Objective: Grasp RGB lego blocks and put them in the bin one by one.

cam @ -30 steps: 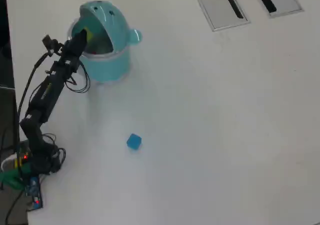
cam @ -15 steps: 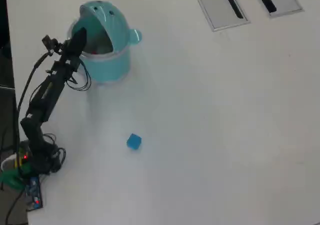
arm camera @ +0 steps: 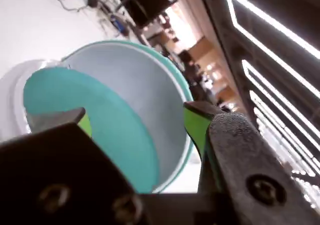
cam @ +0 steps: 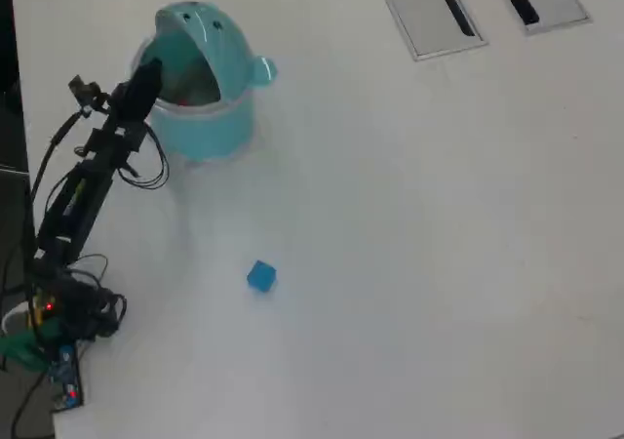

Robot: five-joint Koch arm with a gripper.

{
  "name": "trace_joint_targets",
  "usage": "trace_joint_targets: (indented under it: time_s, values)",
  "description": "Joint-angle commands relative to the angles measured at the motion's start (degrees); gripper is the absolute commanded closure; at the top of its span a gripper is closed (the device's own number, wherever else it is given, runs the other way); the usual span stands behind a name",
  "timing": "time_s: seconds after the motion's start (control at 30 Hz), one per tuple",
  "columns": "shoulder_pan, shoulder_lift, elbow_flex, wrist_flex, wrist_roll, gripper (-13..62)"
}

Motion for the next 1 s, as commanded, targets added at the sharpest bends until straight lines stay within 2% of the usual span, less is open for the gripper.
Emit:
trace_joint_targets:
  time_s: [0.0,0.33,0.63,0.97]
  values:
    - [0.7,4.2,-0.7,0.4,3.7,16.2]
    - [6.3,14.1,2.7,17.5,10.8,14.0]
    - [14.9,21.4,7.0,27.5,17.1,17.1]
    - [26.0,25.8,16.3,33.6,20.0,17.1]
